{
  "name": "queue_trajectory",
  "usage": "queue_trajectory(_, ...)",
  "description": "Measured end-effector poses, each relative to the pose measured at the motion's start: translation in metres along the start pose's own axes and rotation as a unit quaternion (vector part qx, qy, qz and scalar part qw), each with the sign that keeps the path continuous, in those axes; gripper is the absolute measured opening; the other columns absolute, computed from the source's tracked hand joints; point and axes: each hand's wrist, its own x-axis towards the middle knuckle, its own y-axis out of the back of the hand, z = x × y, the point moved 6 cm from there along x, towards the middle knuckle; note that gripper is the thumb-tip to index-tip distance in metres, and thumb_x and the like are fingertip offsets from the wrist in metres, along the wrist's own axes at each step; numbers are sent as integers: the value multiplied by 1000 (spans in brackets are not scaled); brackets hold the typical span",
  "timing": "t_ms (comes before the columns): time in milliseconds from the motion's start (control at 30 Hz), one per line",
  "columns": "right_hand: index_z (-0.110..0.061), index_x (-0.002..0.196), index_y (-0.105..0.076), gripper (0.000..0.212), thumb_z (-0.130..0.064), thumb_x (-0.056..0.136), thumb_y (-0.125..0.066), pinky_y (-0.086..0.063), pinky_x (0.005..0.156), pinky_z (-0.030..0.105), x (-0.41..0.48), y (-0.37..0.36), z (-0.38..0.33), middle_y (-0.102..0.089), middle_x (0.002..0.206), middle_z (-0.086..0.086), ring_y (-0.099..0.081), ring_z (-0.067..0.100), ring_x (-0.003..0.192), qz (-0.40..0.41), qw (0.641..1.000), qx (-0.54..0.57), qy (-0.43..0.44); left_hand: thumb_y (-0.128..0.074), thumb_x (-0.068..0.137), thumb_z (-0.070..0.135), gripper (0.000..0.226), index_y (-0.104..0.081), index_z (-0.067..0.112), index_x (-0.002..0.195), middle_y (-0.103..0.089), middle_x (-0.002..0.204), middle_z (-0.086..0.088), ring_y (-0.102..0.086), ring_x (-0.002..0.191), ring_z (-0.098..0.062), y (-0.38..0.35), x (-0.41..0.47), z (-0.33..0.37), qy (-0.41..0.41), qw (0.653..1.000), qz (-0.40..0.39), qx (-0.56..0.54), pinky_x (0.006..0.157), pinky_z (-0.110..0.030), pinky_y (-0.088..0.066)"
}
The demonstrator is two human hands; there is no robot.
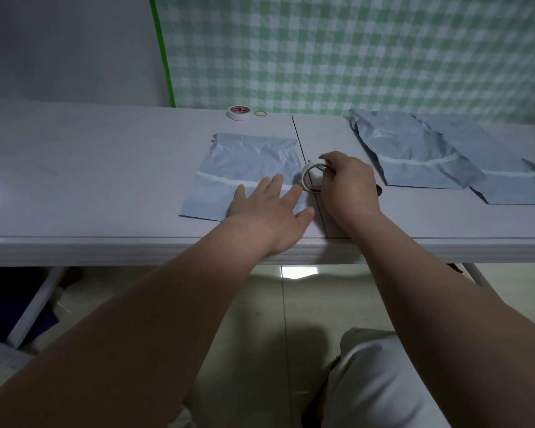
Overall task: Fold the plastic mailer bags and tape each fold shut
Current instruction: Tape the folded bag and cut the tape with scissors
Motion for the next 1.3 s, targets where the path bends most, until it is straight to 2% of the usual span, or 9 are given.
queue_trajectory(133, -9, 122, -61, 36, -6, 90, -45, -39, 84, 29, -3, 1, 0, -65, 110, 17, -57, 29, 105, 11, 1000, 27, -9, -19, 97, 55, 56, -27, 30, 147, -11, 158, -6, -11, 145, -23, 10, 7, -3, -21, 998, 29, -48, 116, -51, -8)
queue_trajectory(233, -10, 123, -60, 36, -7, 89, -47, -38, 87, 27, -2, 2, 0, -64, 113, 15, -56, 28, 108, 10, 999, 33, -13, -43, 94, 44, 36, -59, 19, 115, -48, 125, -12, -42, 123, -29, 26, 16, -7, -48, 986, 138, -85, 102, -41, -33)
queue_trajectory(300, -11, 123, -61, 36, -7, 89, -48, -39, 87, 28, -1, 3, -2, -64, 113, 14, -56, 27, 107, 8, 999, 37, -6, -56, 90, 34, 25, -61, 13, 102, -54, 104, -11, -51, 107, -28, 39, 18, -9, -54, 963, 208, -163, 85, -31, -36)
queue_trajectory(400, -11, 121, -62, 34, -8, 88, -51, -37, 83, 25, -1, 5, -7, -65, 110, 13, -58, 27, 102, 14, 999, 42, 22, -65, 86, 25, 34, -63, 16, 119, -65, 105, -5, -57, 99, -20, 49, 21, -6, -60, 932, 222, -280, 81, -24, -37)
queue_trajectory(600, -17, 120, -63, 33, -18, 89, -54, -42, 86, 28, 1, 19, 10, -66, 107, 5, -61, 23, 98, 12, 999, 46, -19, -62, 88, 13, 10, -67, 13, 79, -64, 70, -2, -67, 71, -19, 34, 30, -26, 21, 870, 216, -442, 77, -31, -54)
queue_trajectory(733, -5, 93, -63, 17, -14, 87, -49, -37, 70, 30, 1, 24, 35, -63, 101, 16, -54, 35, 99, -42, 982, -169, -73, -58, 91, 7, 16, -58, 16, 78, -63, 82, -9, -66, 65, -14, 27, 31, -34, 58, 791, 186, -580, 72, -24, -58)
queue_trajectory(1033, -5, 85, -49, 13, -11, 83, -60, -38, 67, 29, 1, 40, 16, -50, 95, 6, -54, 30, 94, -147, 946, -251, -144, -54, 92, 4, 14, -60, 5, 80, -63, 84, -11, -67, 71, -14, 21, 38, -38, 83, 744, 156, -645, 72, -23, -58)
queue_trajectory(1200, -11, 62, -40, 38, -28, 75, -71, -27, 46, 24, -5, 41, 20, -43, 69, 3, -41, 18, 58, -141, 960, -176, -164, -51, 92, 2, 11, -57, 6, 84, -62, 100, -15, -69, 78, -17, 22, 38, -39, 90, 737, 153, -652, 73, -25, -58)
queue_trajectory(1300, -3, 59, -51, 37, -33, 75, -68, -37, 47, 26, -9, 42, 27, -52, 58, 7, -44, 19, 52, -123, 974, -19, -189, -50, 90, -5, 15, -52, 9, 85, -59, 109, -19, -70, 81, -23, 23, 37, -40, 90, 734, 151, -656, 68, -26, -59)
